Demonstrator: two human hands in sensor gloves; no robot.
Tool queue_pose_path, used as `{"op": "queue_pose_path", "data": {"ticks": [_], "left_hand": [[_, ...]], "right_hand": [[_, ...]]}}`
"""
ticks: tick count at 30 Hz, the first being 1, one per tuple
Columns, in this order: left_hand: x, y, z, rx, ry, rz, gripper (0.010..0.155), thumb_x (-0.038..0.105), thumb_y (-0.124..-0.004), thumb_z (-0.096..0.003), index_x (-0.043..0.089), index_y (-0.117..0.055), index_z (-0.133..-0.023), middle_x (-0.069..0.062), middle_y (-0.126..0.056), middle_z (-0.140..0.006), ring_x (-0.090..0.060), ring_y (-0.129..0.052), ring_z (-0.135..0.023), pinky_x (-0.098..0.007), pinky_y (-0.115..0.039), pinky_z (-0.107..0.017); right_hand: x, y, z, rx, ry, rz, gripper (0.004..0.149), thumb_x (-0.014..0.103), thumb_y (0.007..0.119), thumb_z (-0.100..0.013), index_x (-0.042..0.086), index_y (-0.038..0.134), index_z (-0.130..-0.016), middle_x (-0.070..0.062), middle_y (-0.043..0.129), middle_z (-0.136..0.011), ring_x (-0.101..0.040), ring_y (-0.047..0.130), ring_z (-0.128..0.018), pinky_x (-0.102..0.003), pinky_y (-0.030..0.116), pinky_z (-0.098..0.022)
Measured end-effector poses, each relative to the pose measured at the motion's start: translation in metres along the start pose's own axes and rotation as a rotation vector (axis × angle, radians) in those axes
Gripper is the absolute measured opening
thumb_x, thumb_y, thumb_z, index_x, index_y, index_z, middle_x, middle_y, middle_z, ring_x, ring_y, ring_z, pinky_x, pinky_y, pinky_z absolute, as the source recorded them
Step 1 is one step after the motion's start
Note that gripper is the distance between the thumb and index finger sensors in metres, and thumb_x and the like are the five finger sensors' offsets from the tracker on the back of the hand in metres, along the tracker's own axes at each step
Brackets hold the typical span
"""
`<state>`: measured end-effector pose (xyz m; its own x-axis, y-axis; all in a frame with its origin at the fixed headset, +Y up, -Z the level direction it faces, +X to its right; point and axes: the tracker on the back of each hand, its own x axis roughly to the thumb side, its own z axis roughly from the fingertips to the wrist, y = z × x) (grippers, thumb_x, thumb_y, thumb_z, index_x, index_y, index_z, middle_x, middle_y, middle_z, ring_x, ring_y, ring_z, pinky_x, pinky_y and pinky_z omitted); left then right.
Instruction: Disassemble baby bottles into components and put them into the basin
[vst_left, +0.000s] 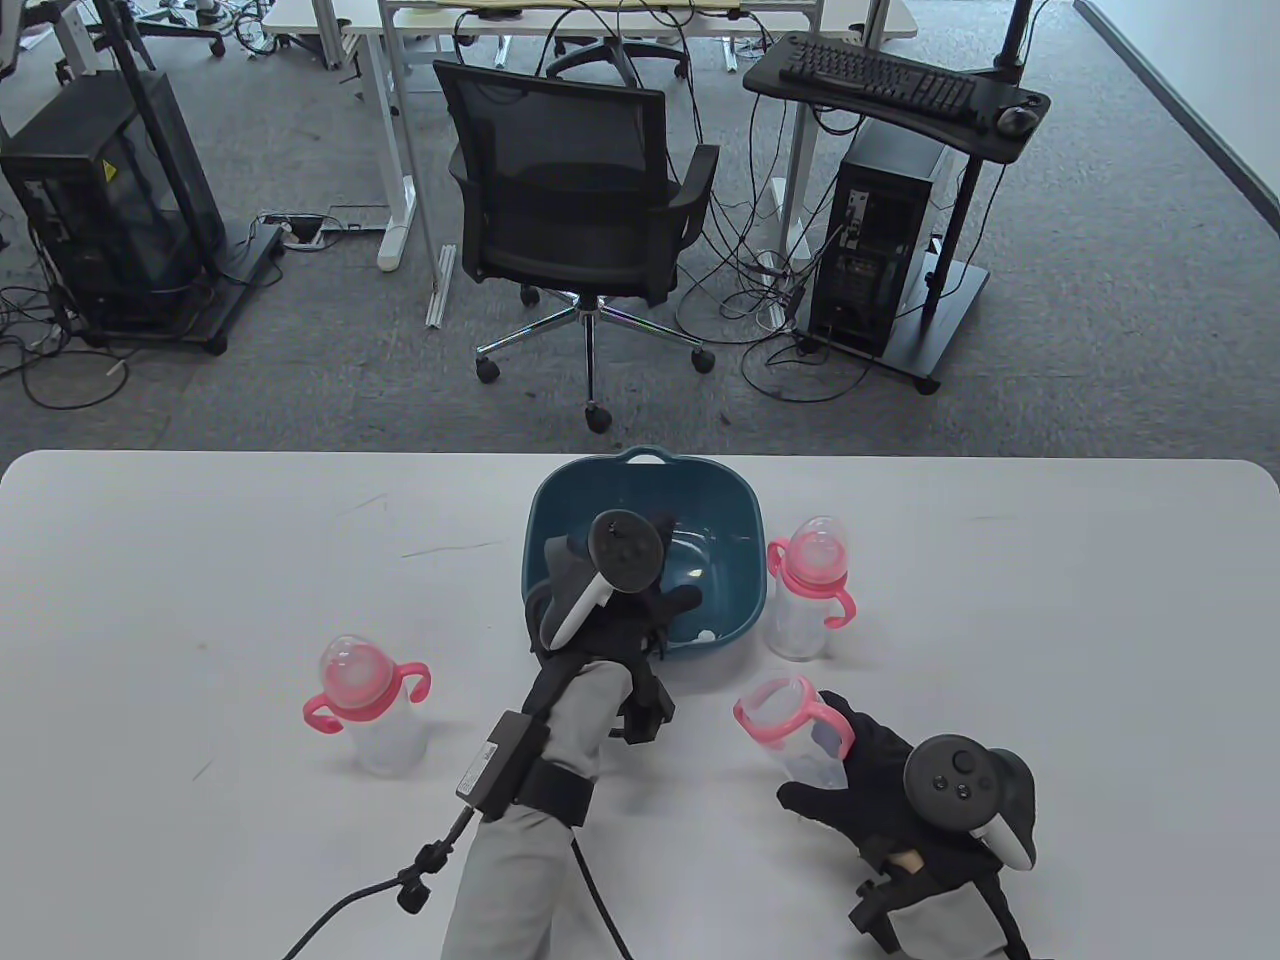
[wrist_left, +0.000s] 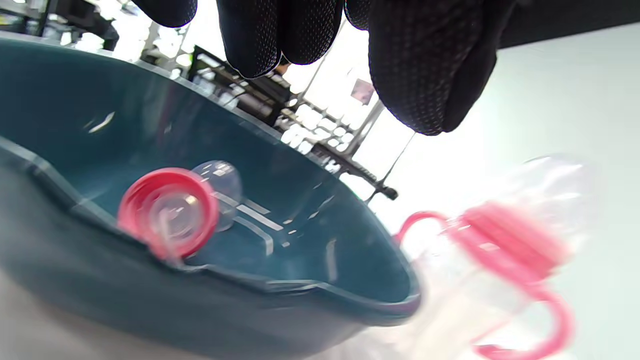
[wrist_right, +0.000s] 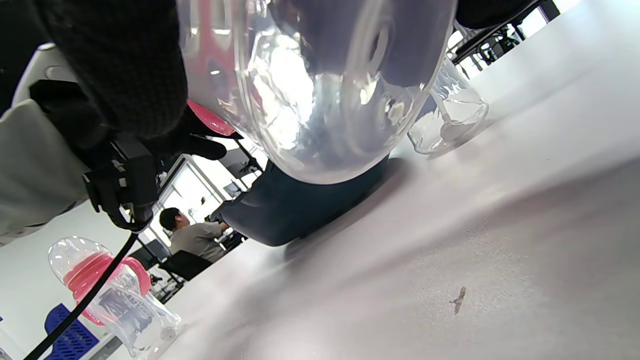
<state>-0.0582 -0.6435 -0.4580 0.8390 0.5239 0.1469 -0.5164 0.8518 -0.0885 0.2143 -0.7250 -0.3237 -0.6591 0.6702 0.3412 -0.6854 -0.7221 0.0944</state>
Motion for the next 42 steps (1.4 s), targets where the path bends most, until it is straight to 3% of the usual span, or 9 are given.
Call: {"op": "queue_pose_path", "data": {"ticks": [6,12,17,29,36,42], "left_hand": [[0.025,0.012,0.047,0.052,-0.212,0.064,0.075,0.047,-0.082,-0.0462,0.036,-0.043,-0.109,0.001,-0.052,-0.112,-0.031,-0.065,-0.108,-0.059,-0.044,-0.077],[0.038,0.02,0.087,0.064,-0.31,0.096,0.071,0.049,-0.08,-0.0467,0.037,-0.047,-0.109,0.002,-0.053,-0.112,-0.032,-0.063,-0.109,-0.059,-0.044,-0.077],[0.031,0.009,0.113,0.042,-0.331,0.199,0.073,0.055,-0.078,-0.0457,0.037,-0.048,-0.11,0.0,-0.05,-0.114,-0.033,-0.059,-0.111,-0.06,-0.042,-0.077],[0.012,-0.037,0.107,-0.241,-0.361,0.402,0.094,0.063,-0.086,-0.0381,0.039,-0.033,-0.112,-0.004,-0.038,-0.117,-0.039,-0.051,-0.113,-0.062,-0.04,-0.077],[0.012,-0.053,0.101,-0.307,-0.356,0.38,0.095,0.062,-0.088,-0.0378,0.043,-0.031,-0.112,-0.003,-0.041,-0.117,-0.038,-0.055,-0.112,-0.063,-0.04,-0.077],[0.009,-0.055,0.099,-0.29,-0.34,0.387,0.091,0.055,-0.088,-0.0407,0.041,-0.033,-0.112,-0.002,-0.047,-0.113,-0.034,-0.066,-0.105,-0.061,-0.042,-0.077]], "right_hand": [[0.0,0.0,0.0,0.0,0.001,-0.001,0.091,0.05,0.09,-0.045,0.006,0.042,-0.11,-0.022,0.064,-0.101,-0.048,0.068,-0.087,-0.07,0.051,-0.064],[0.0,0.001,0.0,0.001,0.001,0.0,0.091,0.05,0.09,-0.045,0.006,0.042,-0.11,-0.022,0.064,-0.1,-0.048,0.068,-0.087,-0.07,0.051,-0.064],[0.001,0.002,0.0,0.006,-0.007,0.001,0.091,0.05,0.09,-0.045,0.006,0.042,-0.11,-0.022,0.064,-0.101,-0.048,0.068,-0.087,-0.07,0.051,-0.064],[0.009,0.008,0.0,0.034,-0.039,0.012,0.091,0.05,0.09,-0.045,0.007,0.042,-0.11,-0.021,0.063,-0.101,-0.048,0.068,-0.088,-0.07,0.05,-0.064],[0.014,0.014,-0.001,0.061,-0.05,0.03,0.091,0.05,0.09,-0.045,0.007,0.042,-0.11,-0.021,0.063,-0.101,-0.048,0.068,-0.088,-0.07,0.05,-0.064],[0.015,0.017,-0.001,0.074,-0.052,0.035,0.091,0.05,0.09,-0.045,0.007,0.042,-0.11,-0.021,0.063,-0.101,-0.048,0.068,-0.088,-0.07,0.05,-0.064]]}}
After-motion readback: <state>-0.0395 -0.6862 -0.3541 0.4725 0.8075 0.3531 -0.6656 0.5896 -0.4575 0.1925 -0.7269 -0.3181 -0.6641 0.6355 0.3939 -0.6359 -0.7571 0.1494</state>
